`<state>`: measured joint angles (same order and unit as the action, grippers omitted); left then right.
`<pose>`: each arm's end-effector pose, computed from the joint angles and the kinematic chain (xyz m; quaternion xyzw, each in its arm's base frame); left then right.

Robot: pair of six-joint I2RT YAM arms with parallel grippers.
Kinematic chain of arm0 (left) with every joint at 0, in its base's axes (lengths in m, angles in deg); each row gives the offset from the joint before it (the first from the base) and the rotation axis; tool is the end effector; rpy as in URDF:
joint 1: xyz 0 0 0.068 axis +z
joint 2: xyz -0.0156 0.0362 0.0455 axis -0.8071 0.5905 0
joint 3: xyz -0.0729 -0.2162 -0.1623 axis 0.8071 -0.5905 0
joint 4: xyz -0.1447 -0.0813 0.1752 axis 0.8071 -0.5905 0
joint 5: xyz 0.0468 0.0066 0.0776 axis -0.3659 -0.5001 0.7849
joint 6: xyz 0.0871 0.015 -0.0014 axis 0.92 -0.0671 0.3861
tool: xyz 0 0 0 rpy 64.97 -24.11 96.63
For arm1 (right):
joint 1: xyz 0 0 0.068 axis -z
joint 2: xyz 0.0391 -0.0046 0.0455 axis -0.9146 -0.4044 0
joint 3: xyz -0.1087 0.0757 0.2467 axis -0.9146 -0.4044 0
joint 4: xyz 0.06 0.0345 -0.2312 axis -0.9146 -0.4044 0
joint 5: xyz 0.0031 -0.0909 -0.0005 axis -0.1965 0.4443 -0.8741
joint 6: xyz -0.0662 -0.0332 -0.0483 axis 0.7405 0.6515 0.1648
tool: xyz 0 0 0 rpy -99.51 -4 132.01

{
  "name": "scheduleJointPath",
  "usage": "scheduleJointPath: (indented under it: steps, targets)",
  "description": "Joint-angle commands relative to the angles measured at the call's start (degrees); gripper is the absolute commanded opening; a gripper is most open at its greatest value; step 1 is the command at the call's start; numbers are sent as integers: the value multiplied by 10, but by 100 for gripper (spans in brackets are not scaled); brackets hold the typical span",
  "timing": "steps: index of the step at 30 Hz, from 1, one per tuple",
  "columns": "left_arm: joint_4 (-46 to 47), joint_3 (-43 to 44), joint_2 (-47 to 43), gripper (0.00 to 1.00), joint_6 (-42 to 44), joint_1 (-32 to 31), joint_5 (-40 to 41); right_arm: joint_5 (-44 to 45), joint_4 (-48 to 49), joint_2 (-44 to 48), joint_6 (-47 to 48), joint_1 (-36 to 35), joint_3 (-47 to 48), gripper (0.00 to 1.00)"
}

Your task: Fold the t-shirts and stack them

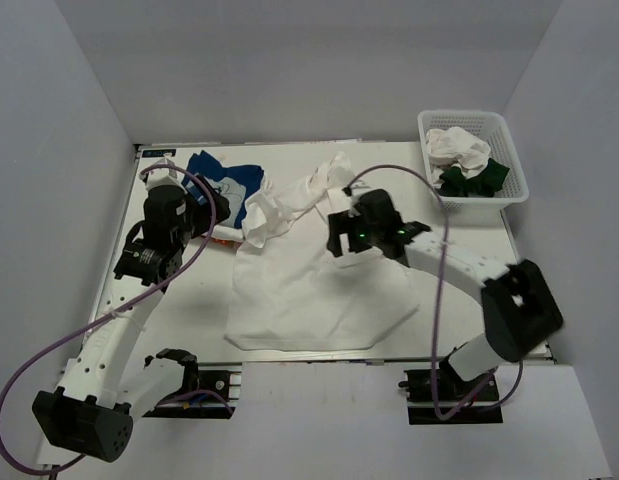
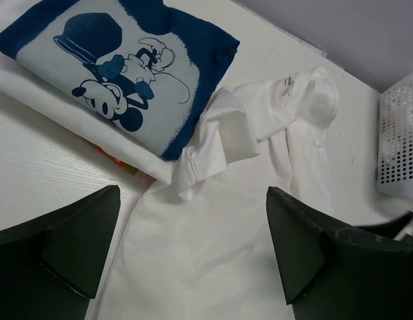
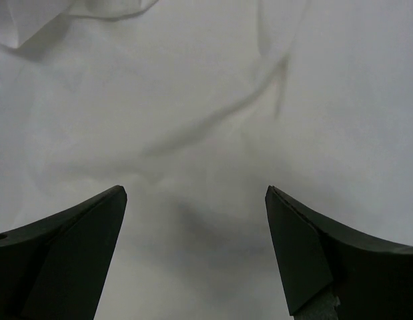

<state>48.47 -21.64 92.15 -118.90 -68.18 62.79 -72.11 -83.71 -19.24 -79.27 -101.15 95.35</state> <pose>0.2187 -0.0400 0.3359 -0.1977 0.8269 -0.1374 0.5082 0.2767 0.1969 0.2301 -0.1794 0.8754 0.1957 0.4041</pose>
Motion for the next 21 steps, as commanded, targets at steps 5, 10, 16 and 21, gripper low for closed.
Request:
scheduleJointPath:
  steps: [5,10,16,21]
  targets:
    - [-1,-2,18,100,-13,3,11,97,-72,-250,24,-102,242,90]
    - [-7,4,36,100,-19,3,18,127,-77,-323,25,-125,282,90]
    - [-14,10,71,100,-19,3,18,228,-68,-272,-58,-117,148,90]
    - [-2,28,104,100,19,-2,12,283,-79,-166,-151,-99,-40,90]
